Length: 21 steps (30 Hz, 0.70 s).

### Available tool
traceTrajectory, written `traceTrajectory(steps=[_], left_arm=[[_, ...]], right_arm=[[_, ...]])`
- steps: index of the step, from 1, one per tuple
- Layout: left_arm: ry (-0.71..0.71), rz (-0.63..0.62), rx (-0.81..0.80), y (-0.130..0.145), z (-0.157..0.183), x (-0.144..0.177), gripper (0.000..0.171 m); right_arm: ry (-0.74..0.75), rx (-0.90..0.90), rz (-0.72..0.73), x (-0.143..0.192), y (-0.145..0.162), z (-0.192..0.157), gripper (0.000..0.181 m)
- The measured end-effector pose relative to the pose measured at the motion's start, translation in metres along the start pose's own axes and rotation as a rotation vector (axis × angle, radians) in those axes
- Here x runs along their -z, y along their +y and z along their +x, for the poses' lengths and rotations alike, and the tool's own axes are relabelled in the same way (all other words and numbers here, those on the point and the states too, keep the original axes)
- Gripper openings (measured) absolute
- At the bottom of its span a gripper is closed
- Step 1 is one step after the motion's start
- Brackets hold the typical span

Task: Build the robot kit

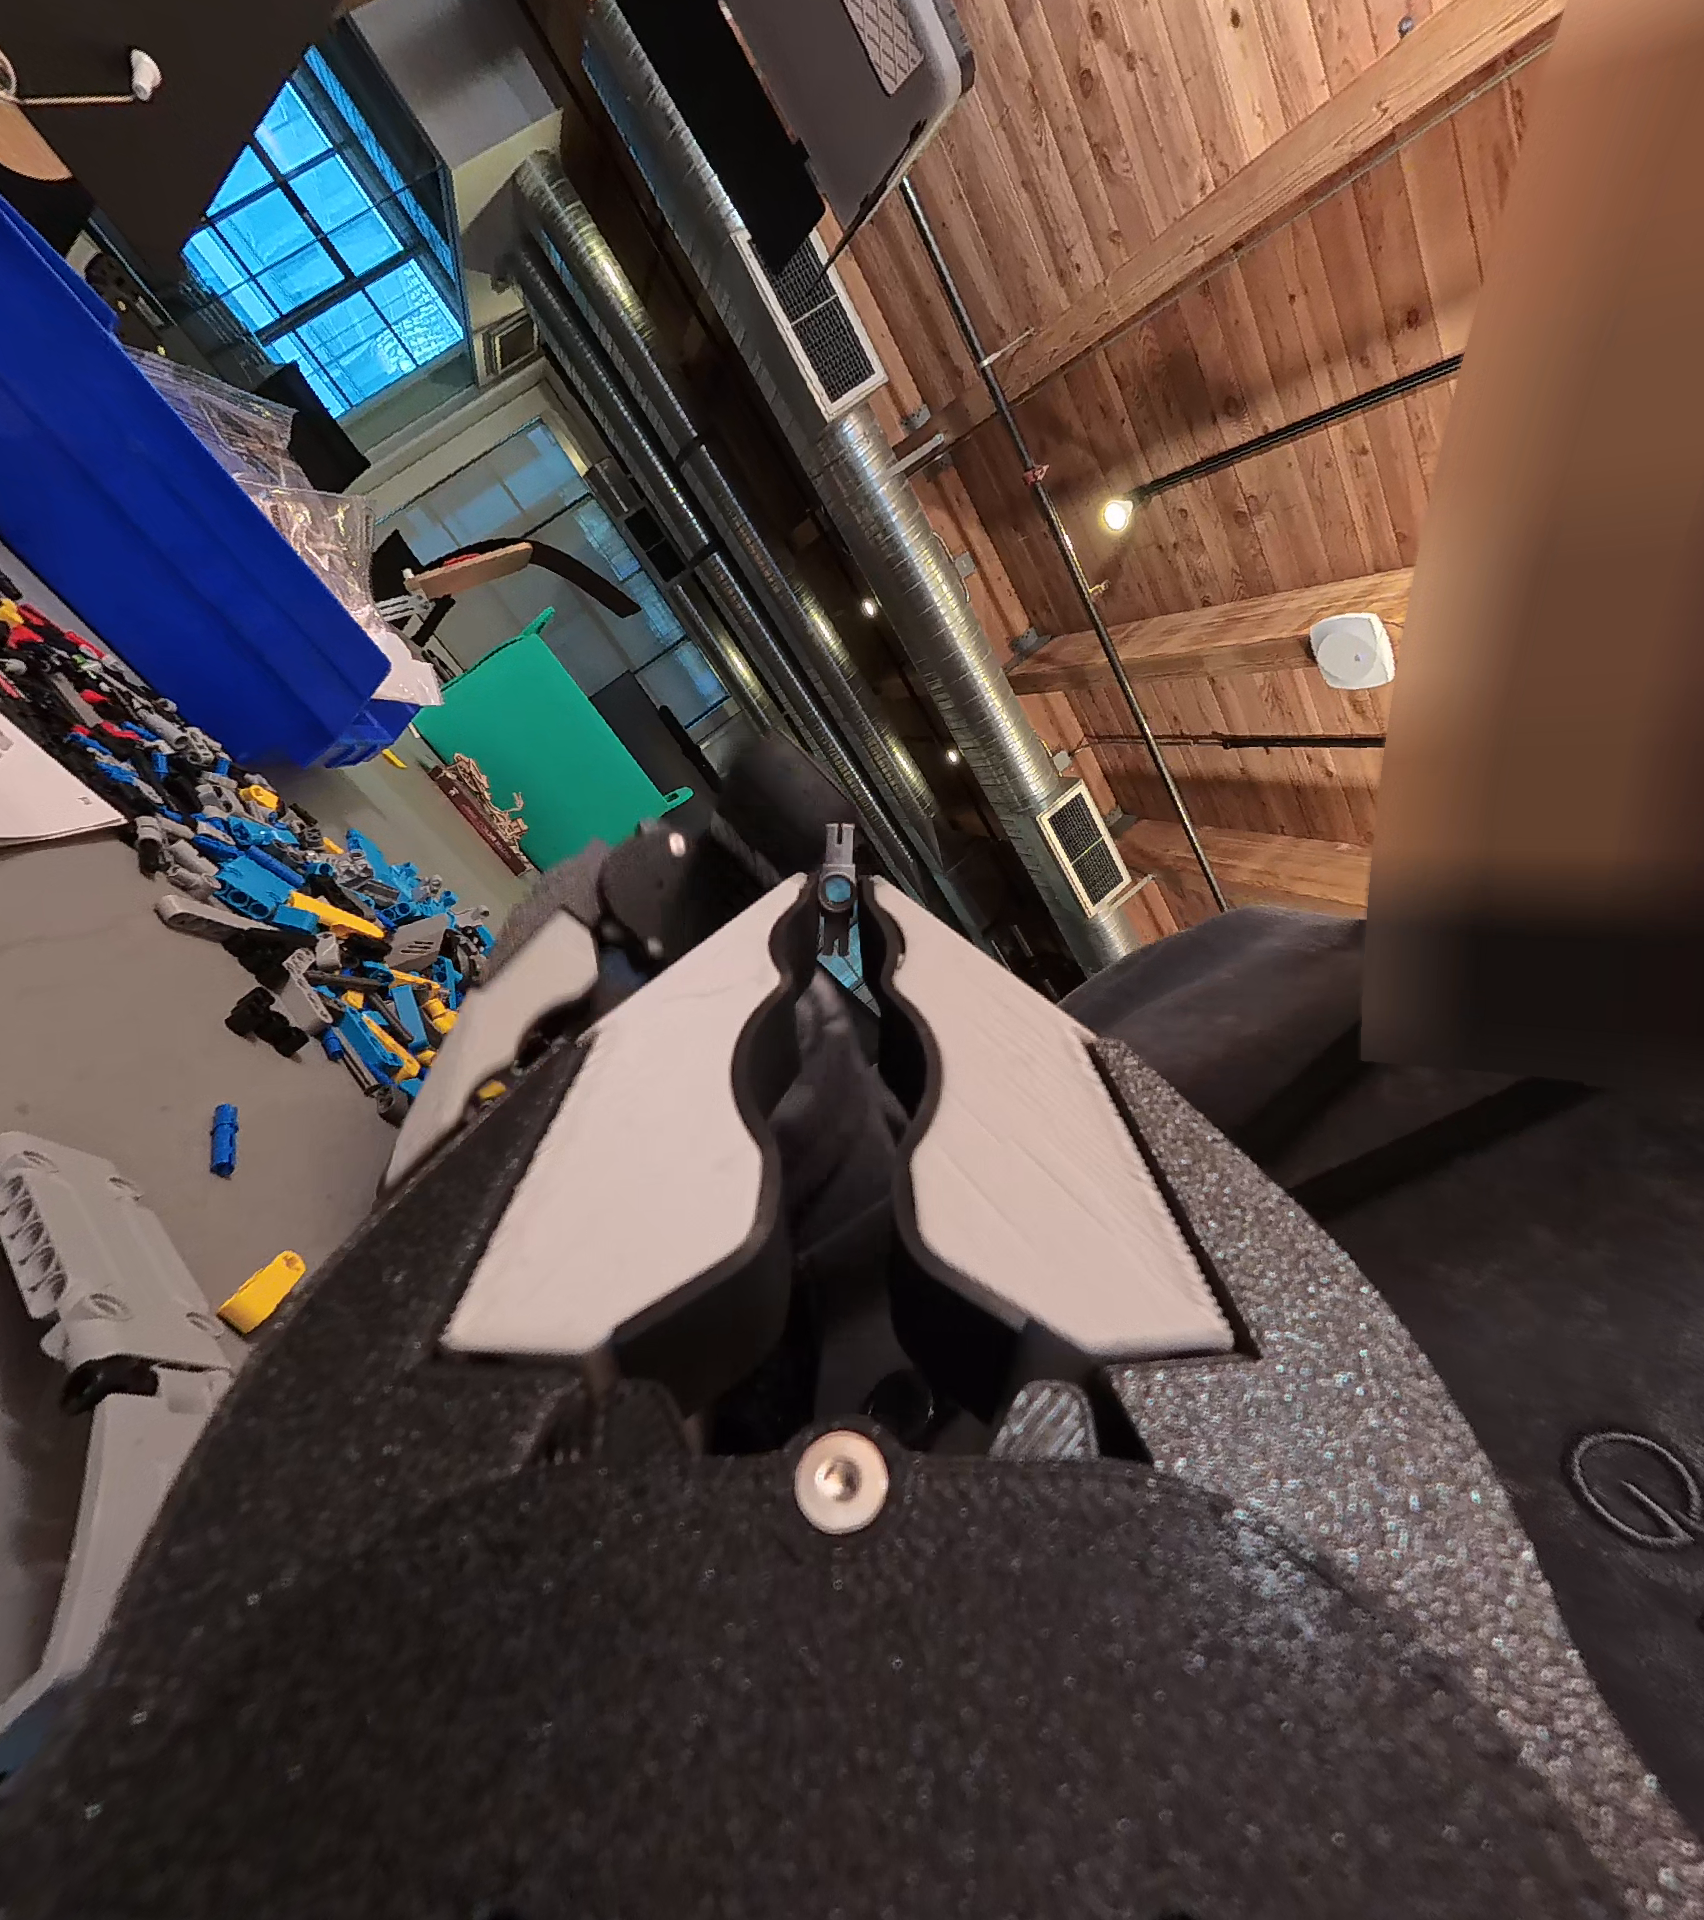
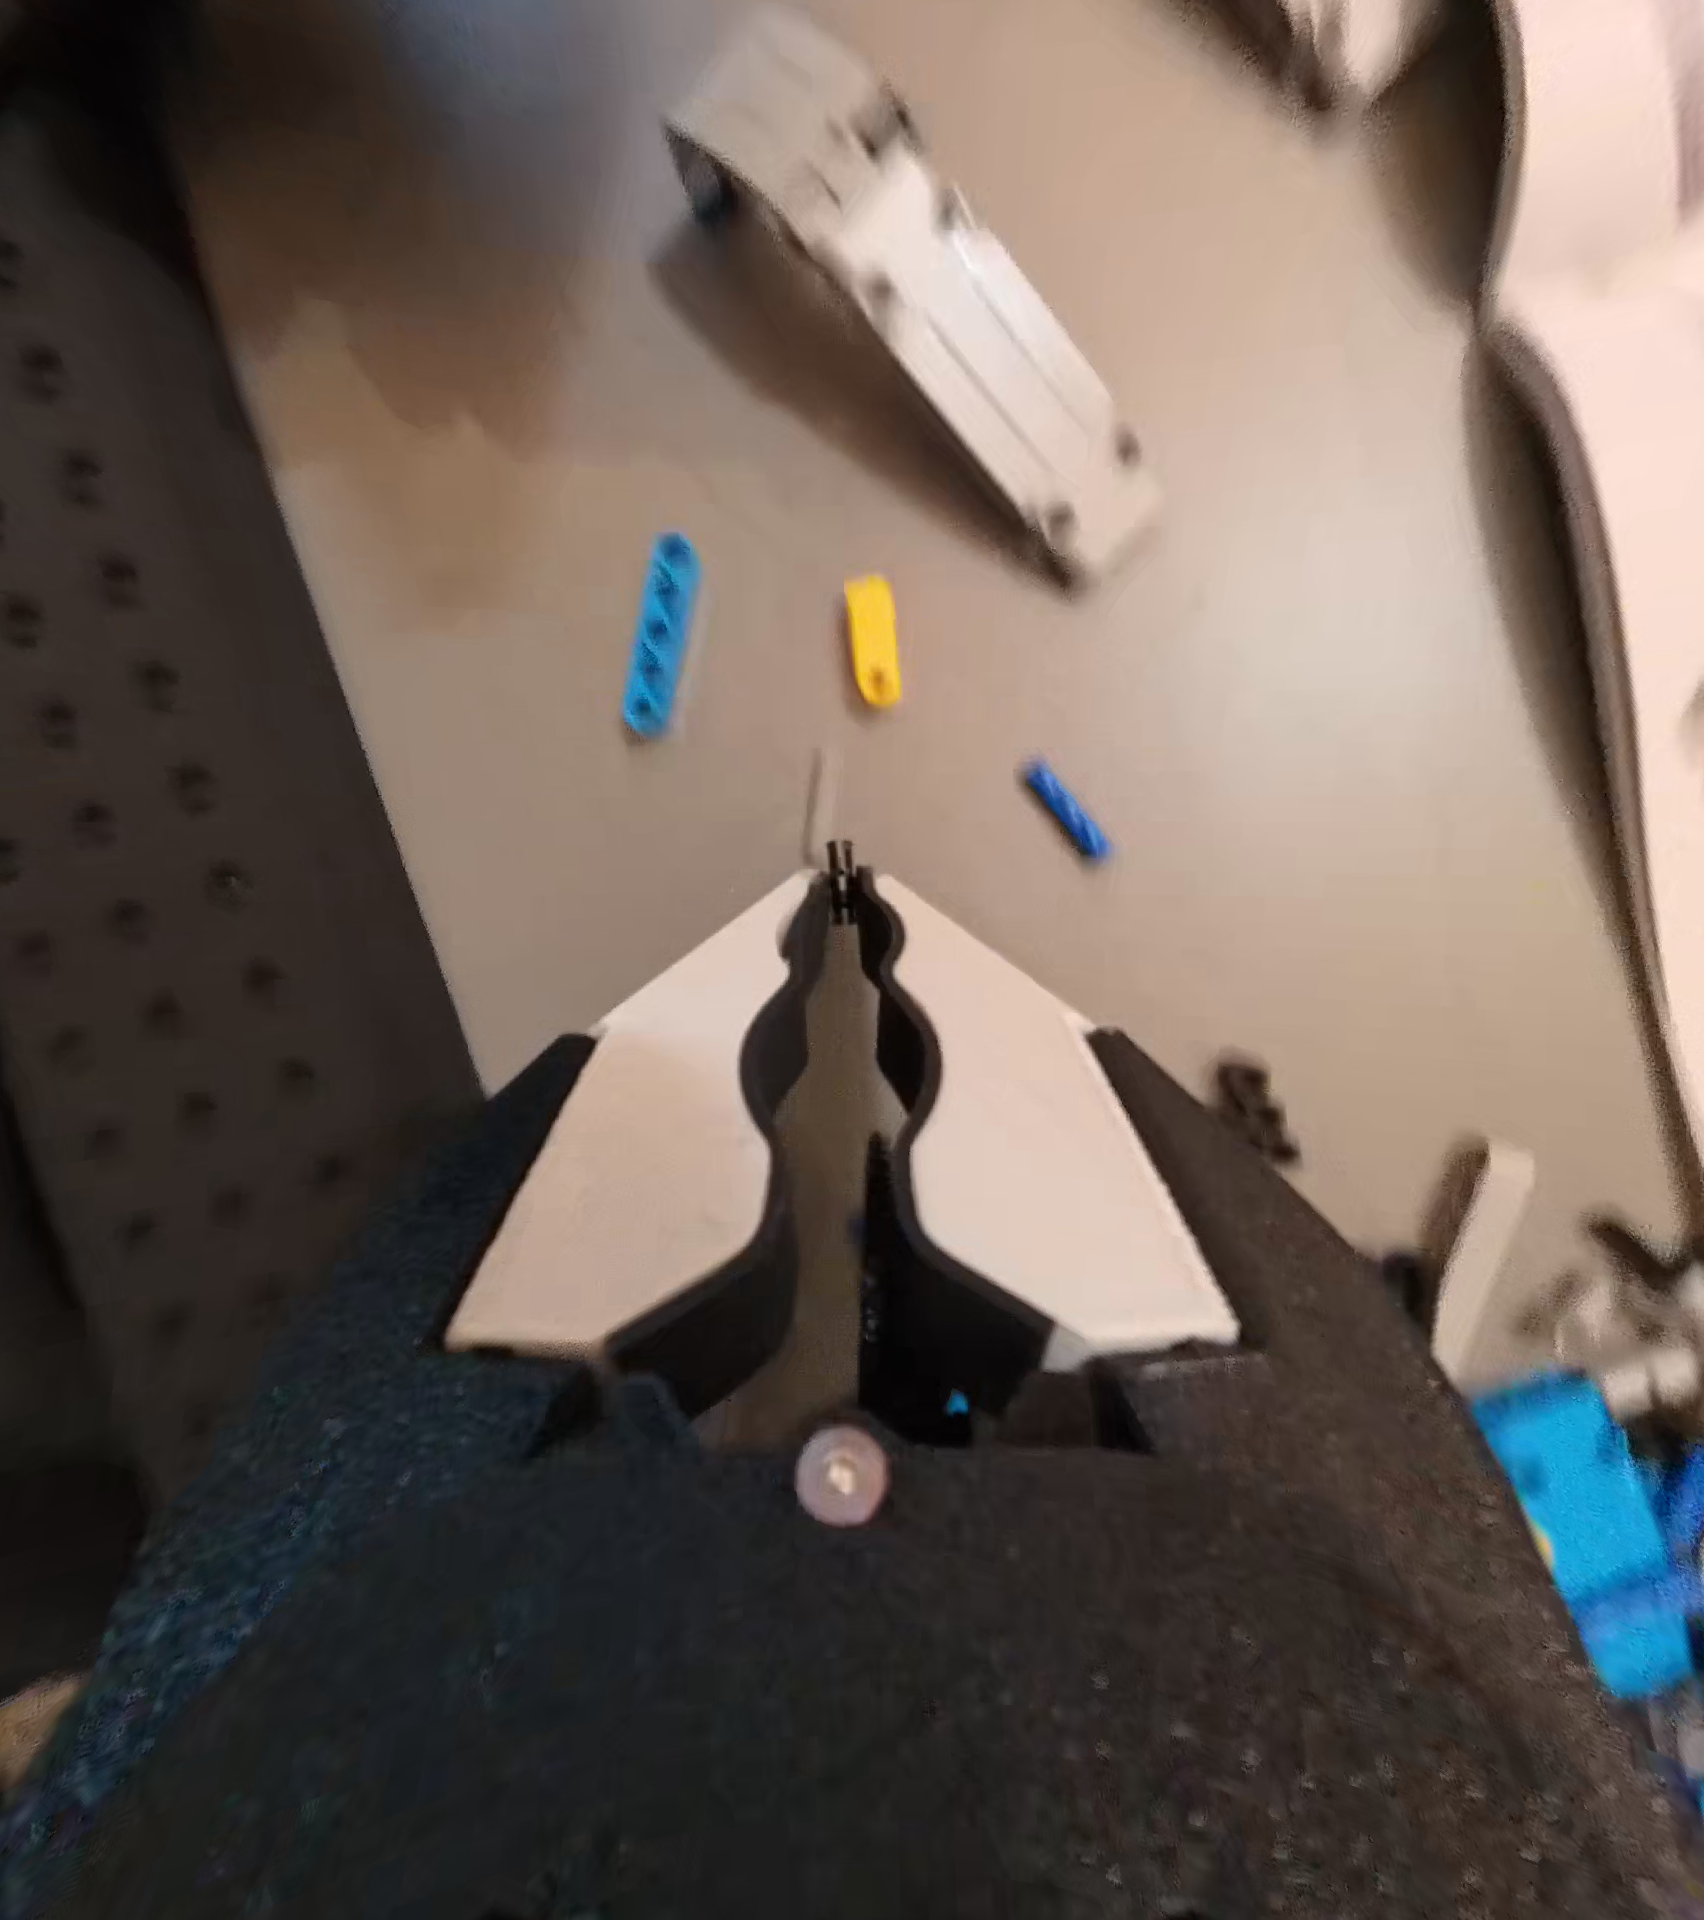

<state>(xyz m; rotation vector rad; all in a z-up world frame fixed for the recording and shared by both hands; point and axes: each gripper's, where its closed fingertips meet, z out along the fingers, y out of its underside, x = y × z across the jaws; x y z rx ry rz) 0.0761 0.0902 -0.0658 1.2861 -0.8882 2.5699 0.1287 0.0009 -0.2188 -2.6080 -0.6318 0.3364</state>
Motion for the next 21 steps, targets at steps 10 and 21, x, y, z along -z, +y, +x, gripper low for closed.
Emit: traceTrajectory(steps=[10,21], left_arm=[[0.014,0.008,0.004,0.000,0.004,0.001,0.006],[0.034,0.020,0.008,-0.002,0.008,0.002,0.006]], right_arm=[[0.105,-0.124,-0.716,0.036,0.086,0.009,0.004],[0.106,-0.096,-0.580,0.024,0.053,0.016,0.004]])
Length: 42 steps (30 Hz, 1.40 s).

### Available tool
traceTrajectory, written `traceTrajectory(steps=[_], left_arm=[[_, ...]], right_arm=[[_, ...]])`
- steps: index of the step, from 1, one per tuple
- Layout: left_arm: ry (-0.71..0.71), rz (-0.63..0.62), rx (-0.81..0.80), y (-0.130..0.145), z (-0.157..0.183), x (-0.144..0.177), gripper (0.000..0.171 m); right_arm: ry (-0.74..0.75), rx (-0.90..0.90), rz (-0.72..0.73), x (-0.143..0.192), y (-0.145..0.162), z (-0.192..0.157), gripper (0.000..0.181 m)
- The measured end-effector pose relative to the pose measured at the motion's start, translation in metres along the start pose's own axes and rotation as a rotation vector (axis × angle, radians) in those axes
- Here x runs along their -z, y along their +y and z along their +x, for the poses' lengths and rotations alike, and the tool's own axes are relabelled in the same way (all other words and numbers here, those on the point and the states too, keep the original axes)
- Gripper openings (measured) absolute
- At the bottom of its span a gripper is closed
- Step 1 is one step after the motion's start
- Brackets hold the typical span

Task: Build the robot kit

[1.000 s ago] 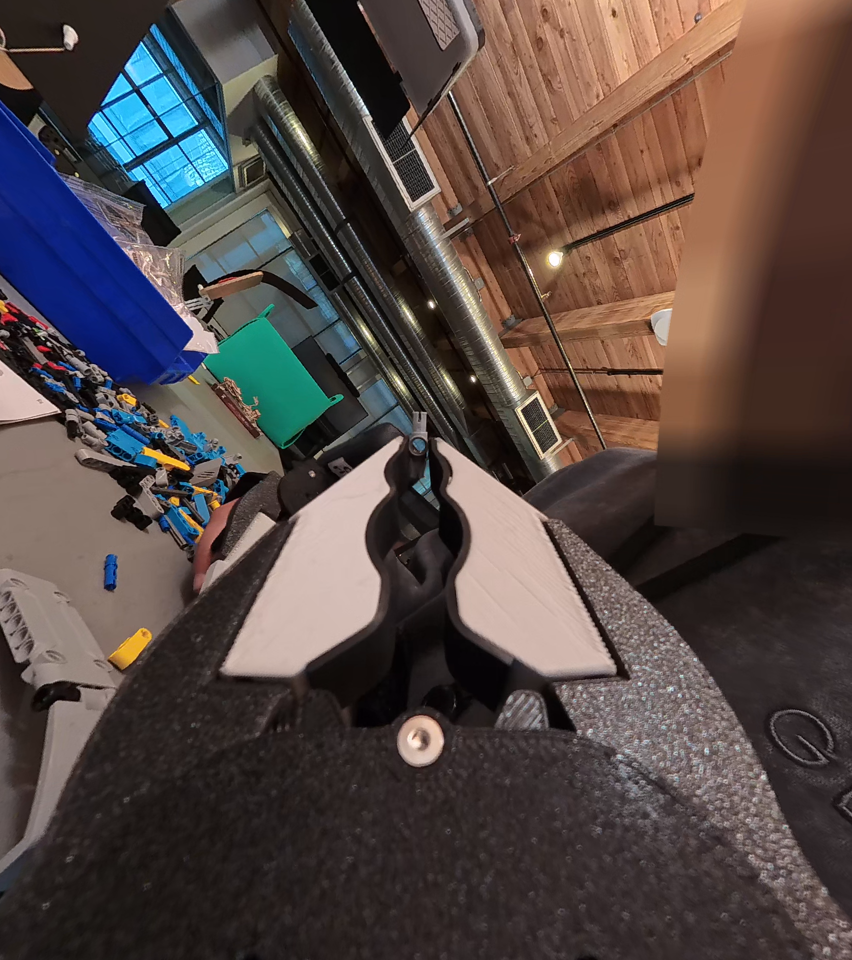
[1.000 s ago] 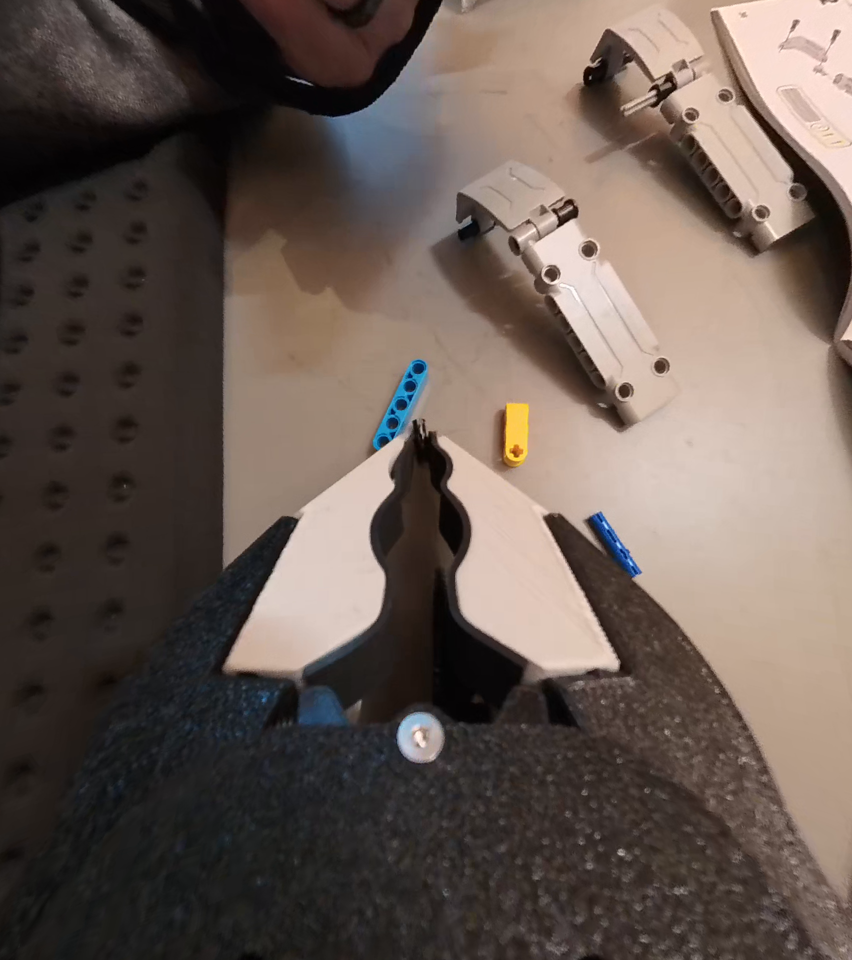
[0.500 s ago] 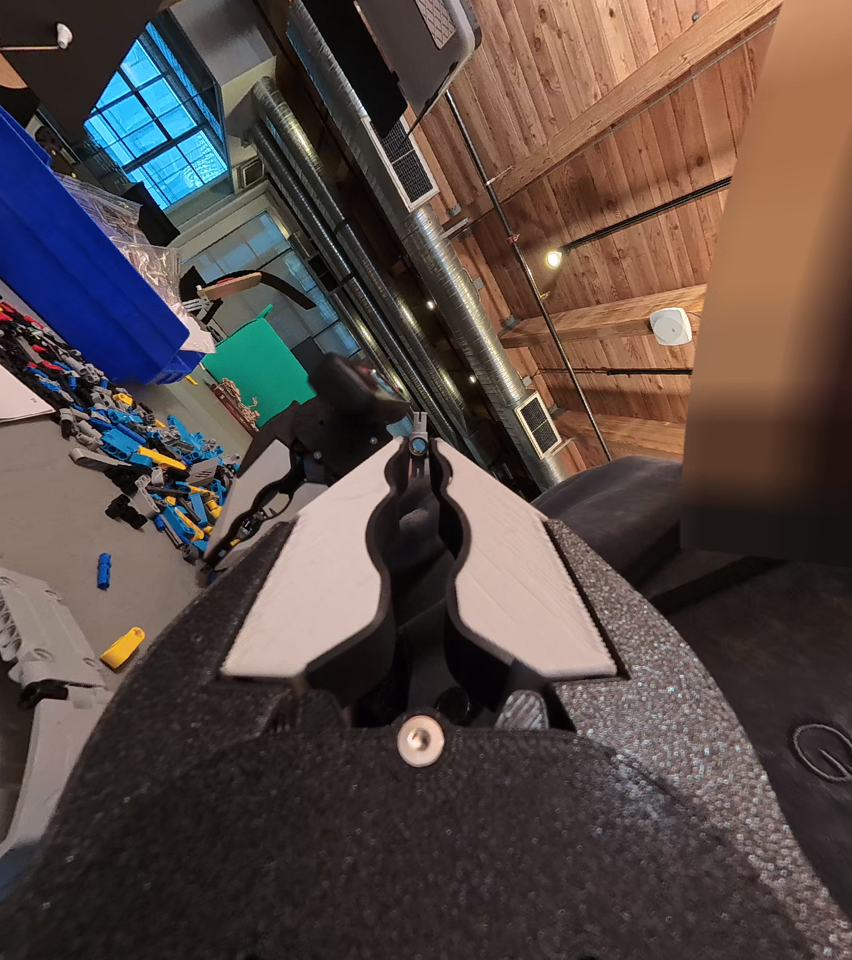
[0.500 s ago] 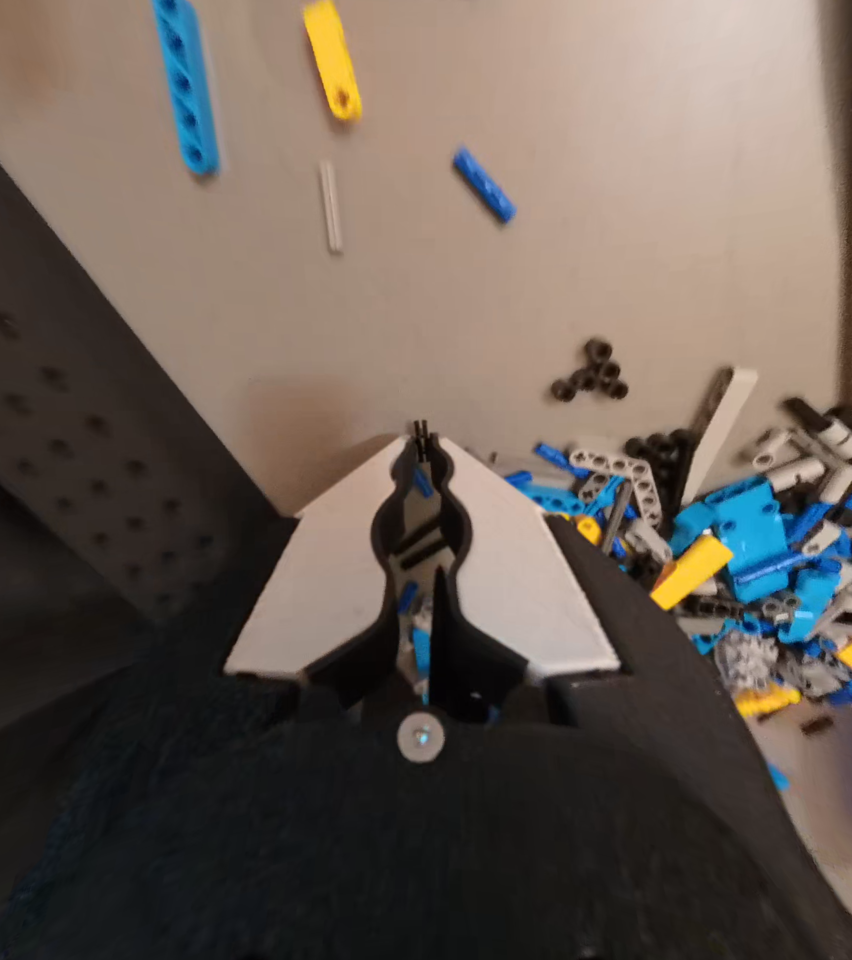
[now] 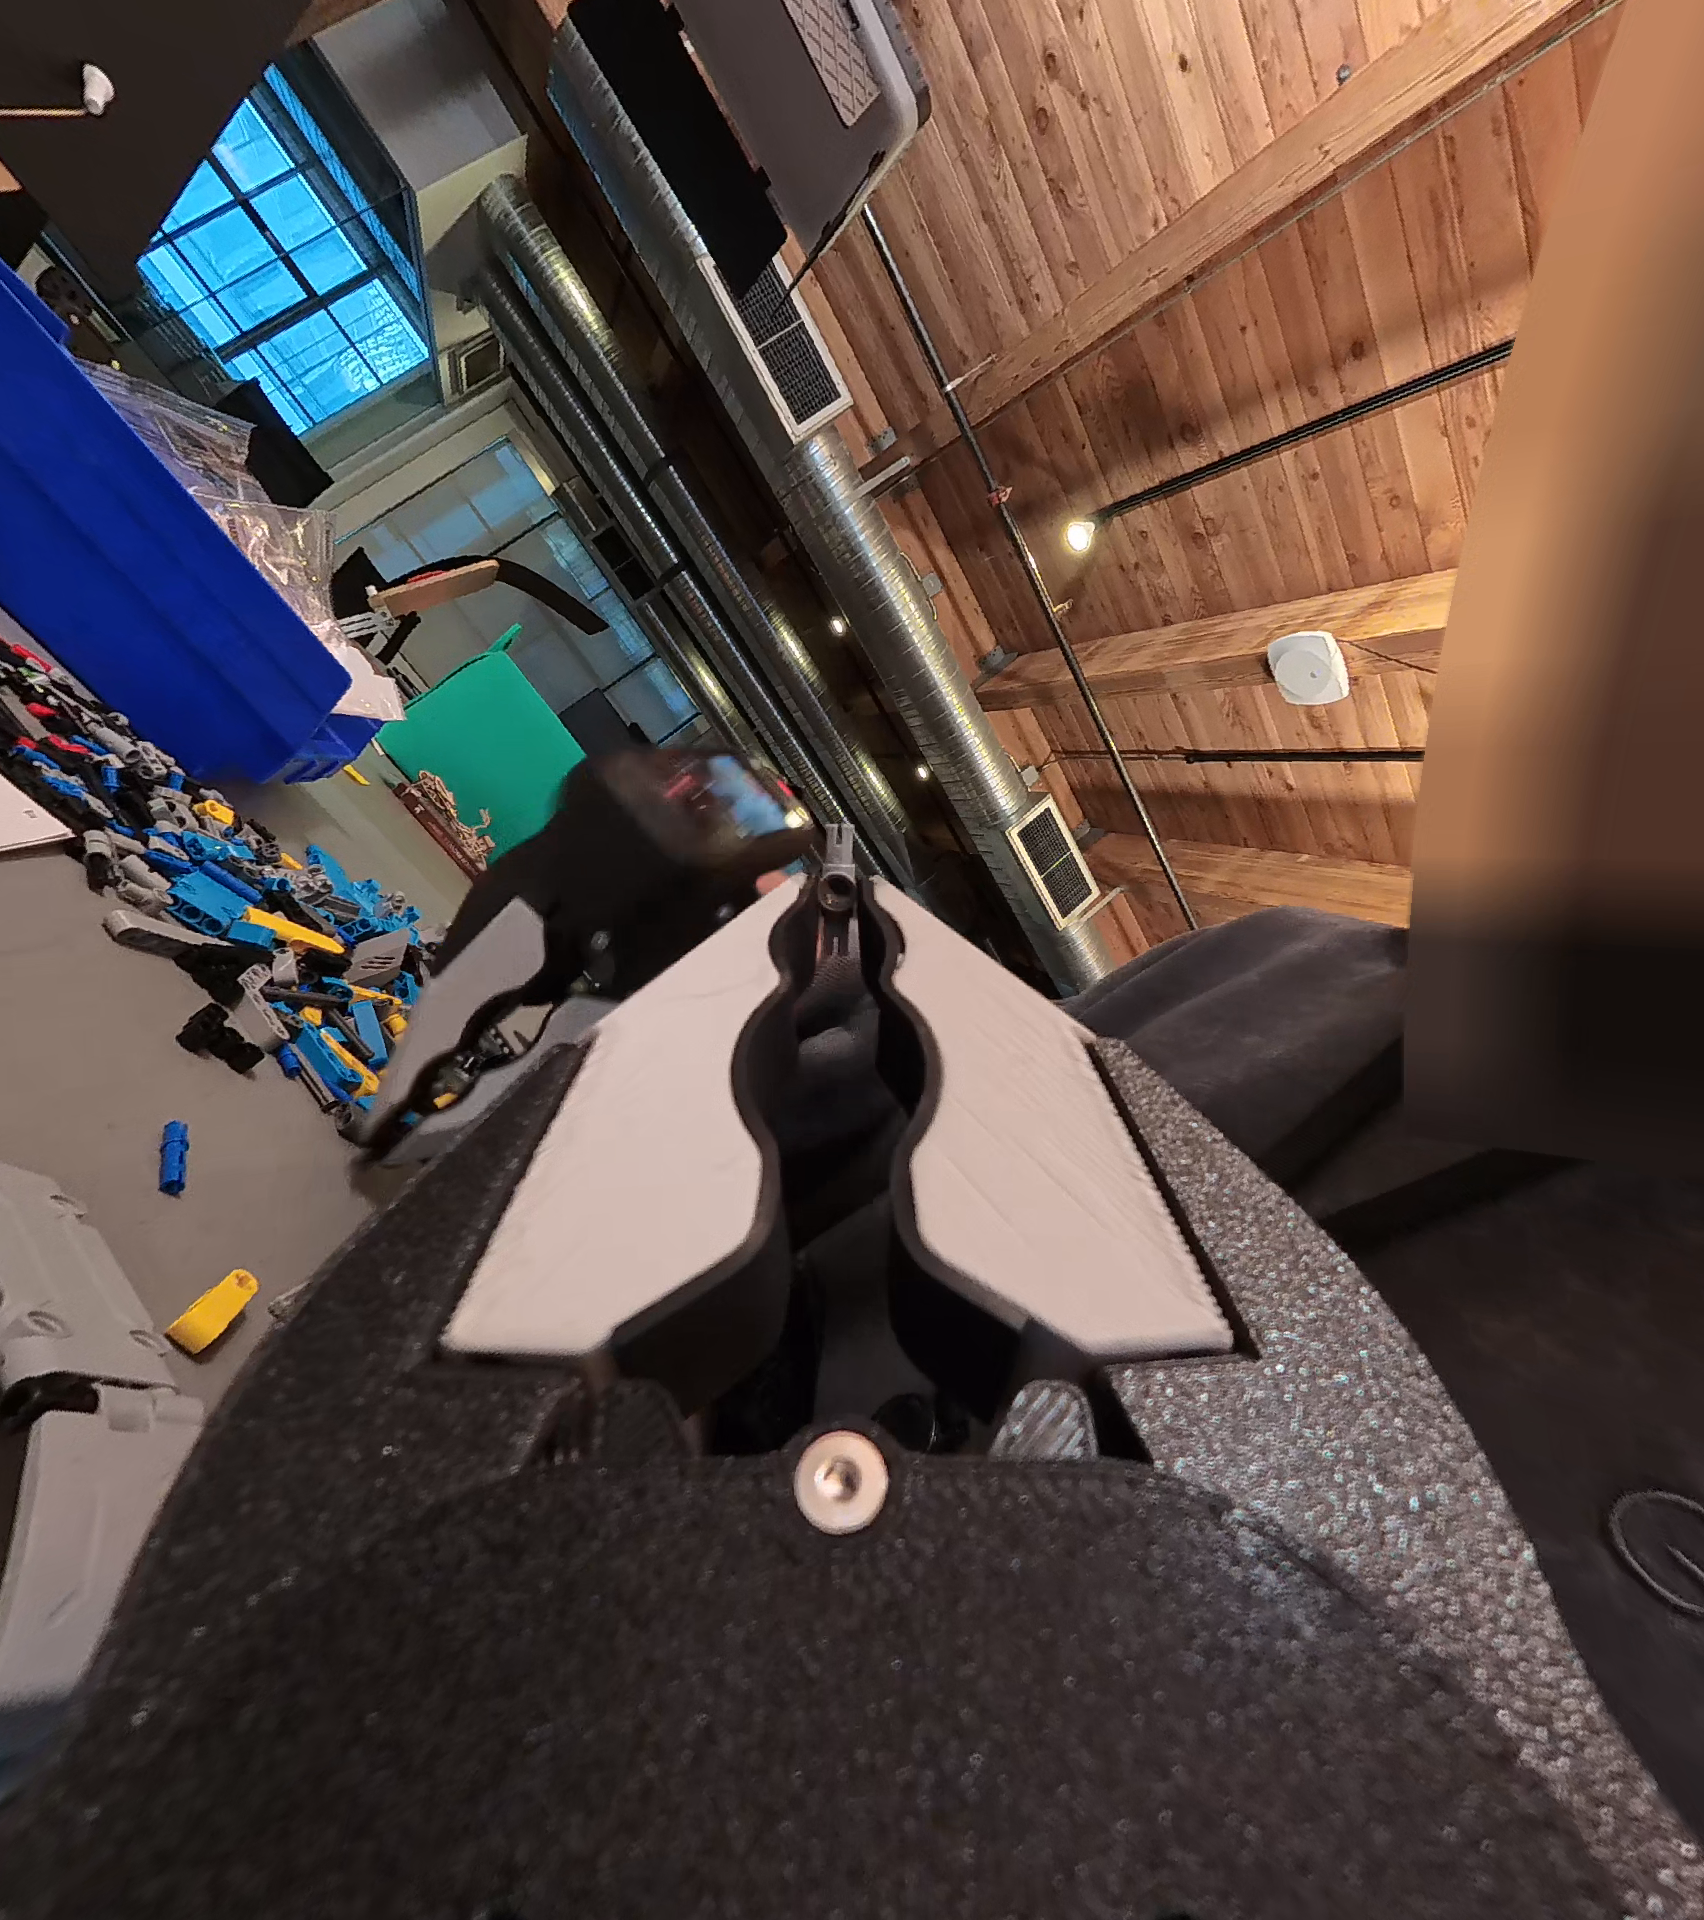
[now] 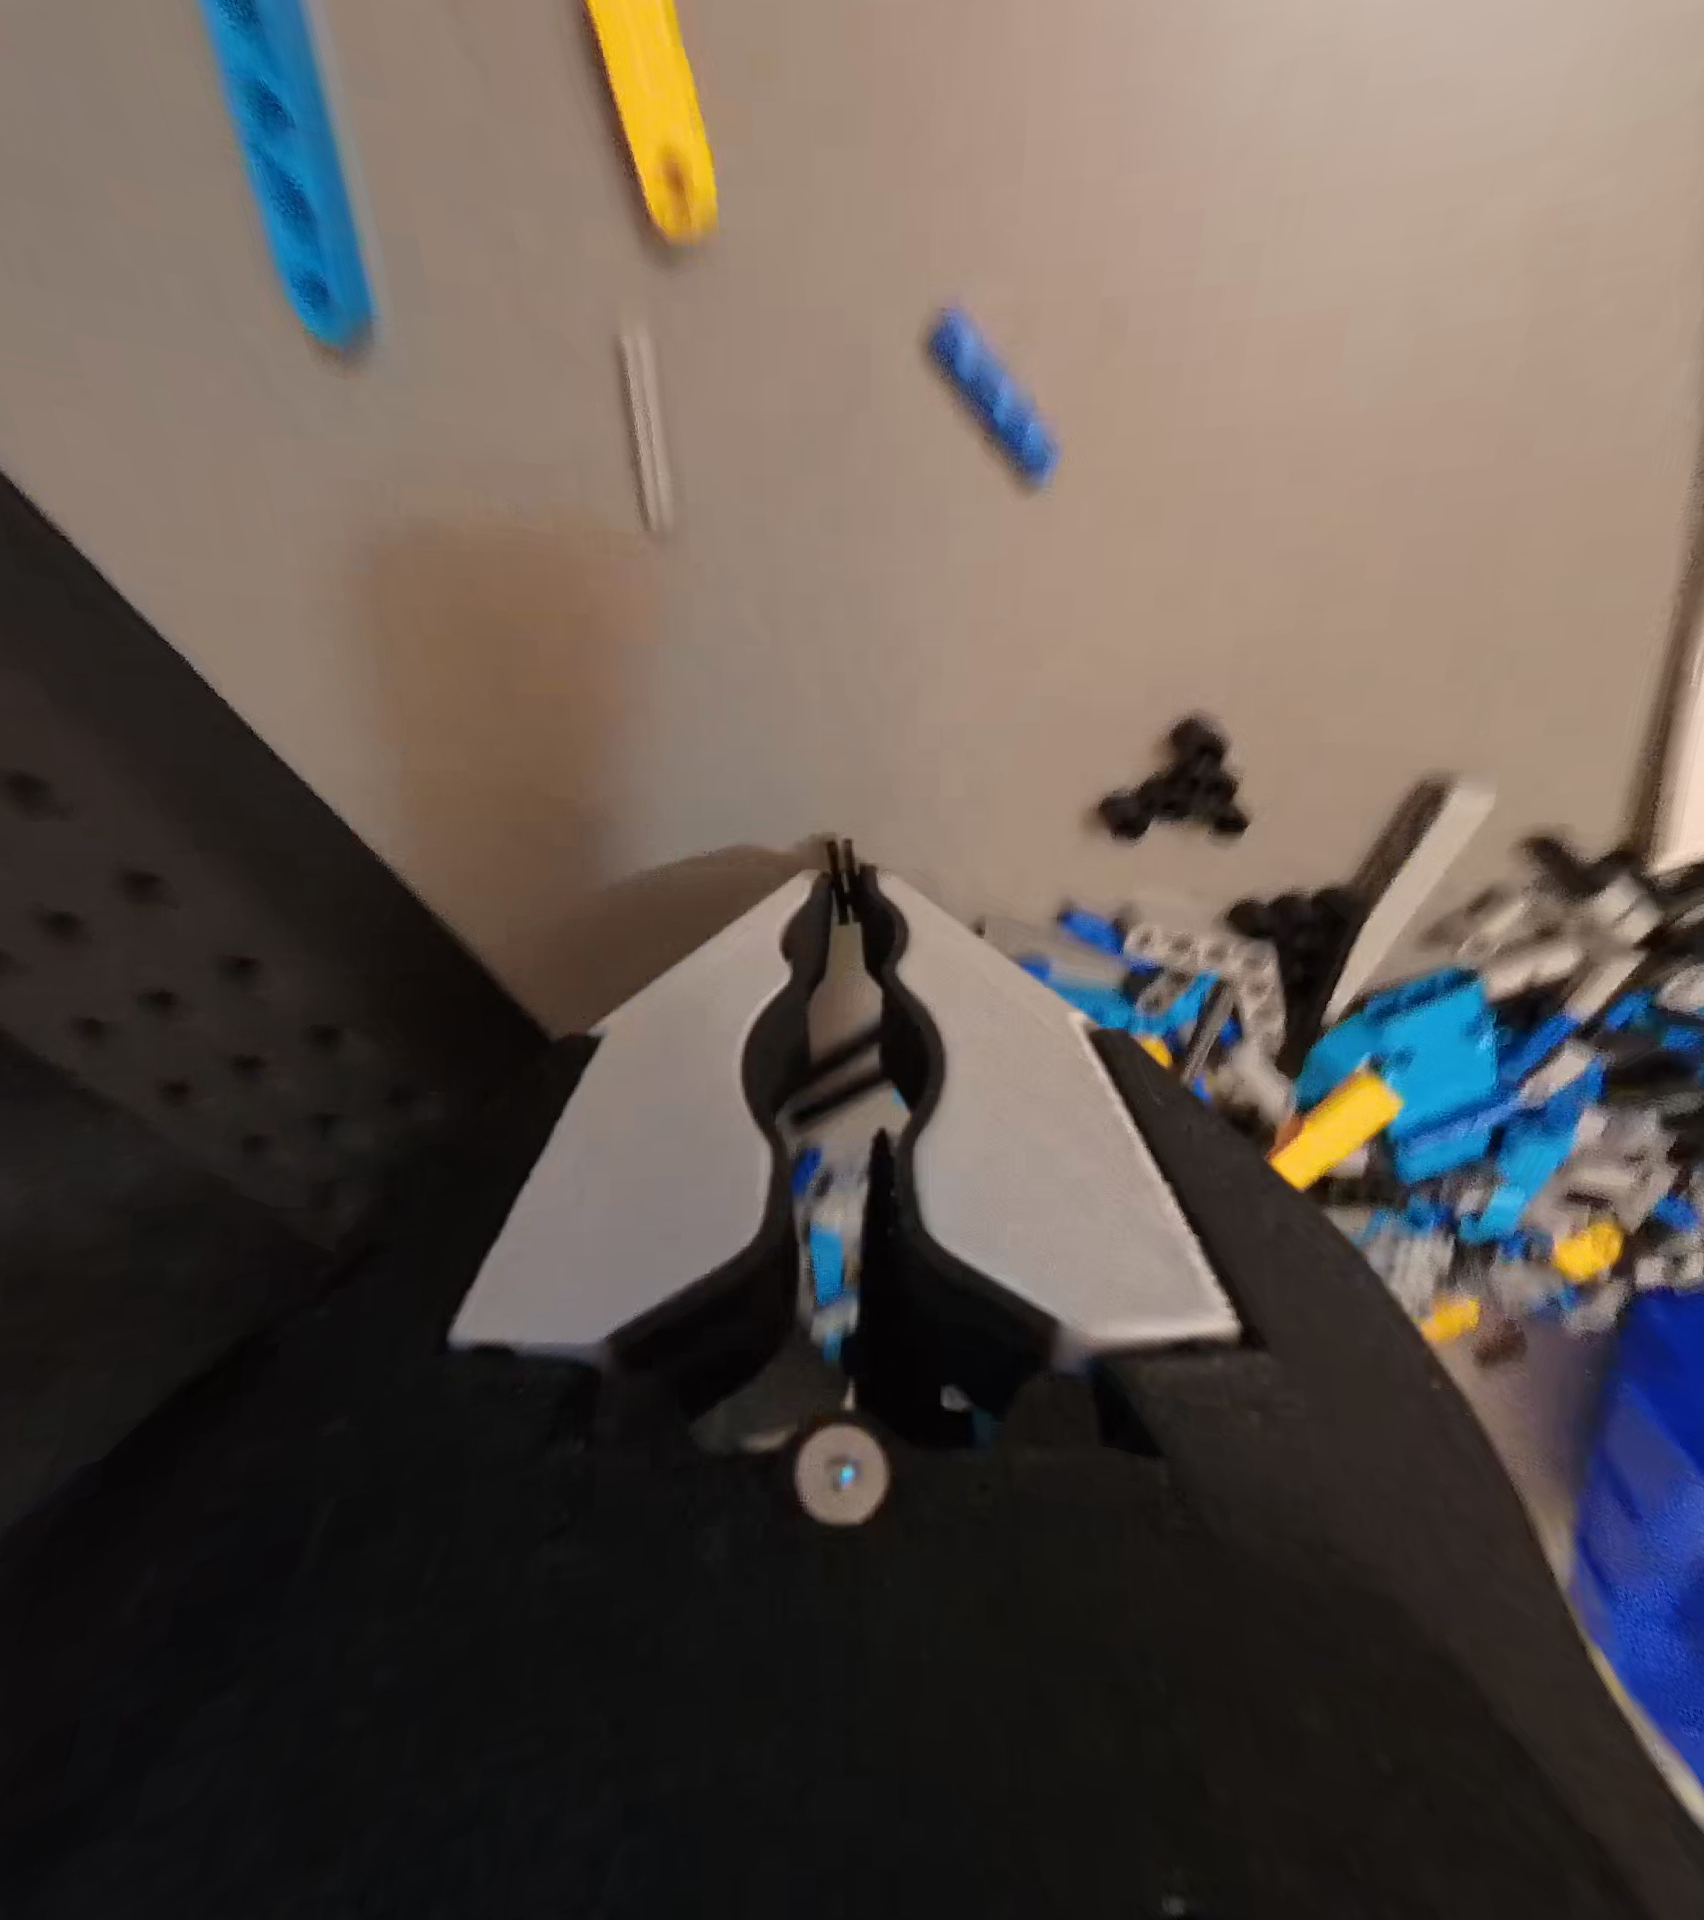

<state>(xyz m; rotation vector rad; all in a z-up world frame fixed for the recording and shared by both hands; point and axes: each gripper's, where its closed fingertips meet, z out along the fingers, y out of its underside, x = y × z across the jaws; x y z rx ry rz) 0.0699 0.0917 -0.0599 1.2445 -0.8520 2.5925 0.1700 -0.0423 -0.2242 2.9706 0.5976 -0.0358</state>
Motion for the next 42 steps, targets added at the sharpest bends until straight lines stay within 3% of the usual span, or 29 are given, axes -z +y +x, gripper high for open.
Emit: traceTrajectory(steps=[2,6,8,11,15,20,42], left_arm=[[-0.020,-0.001,-0.002,0.000,-0.003,0.000,0.006],[-0.163,-0.031,-0.008,0.006,-0.028,0.002,0.005],[-0.205,-0.051,-0.019,0.009,-0.035,0.001,0.006],[-0.212,-0.067,-0.038,0.012,-0.035,-0.001,0.005],[-0.214,-0.059,-0.044,0.011,-0.034,-0.001,0.006],[-0.229,-0.073,-0.056,0.014,-0.037,-0.001,0.005],[-0.261,-0.055,-0.082,0.008,-0.039,0.003,0.005]], right_arm=[[-0.027,-0.039,0.340,0.019,-0.039,0.003,0.004],[-0.358,-0.162,1.044,0.103,-0.094,-0.020,0.004],[-0.477,-0.240,1.265,0.131,-0.102,-0.022,0.003],[-0.636,-0.320,1.463,0.151,-0.110,-0.026,0.004],[-0.655,-0.323,1.446,0.141,-0.126,-0.035,0.004],[-0.579,-0.305,1.420,0.134,-0.138,-0.038,0.003],[-0.632,-0.356,1.487,0.137,-0.141,-0.036,0.003]])
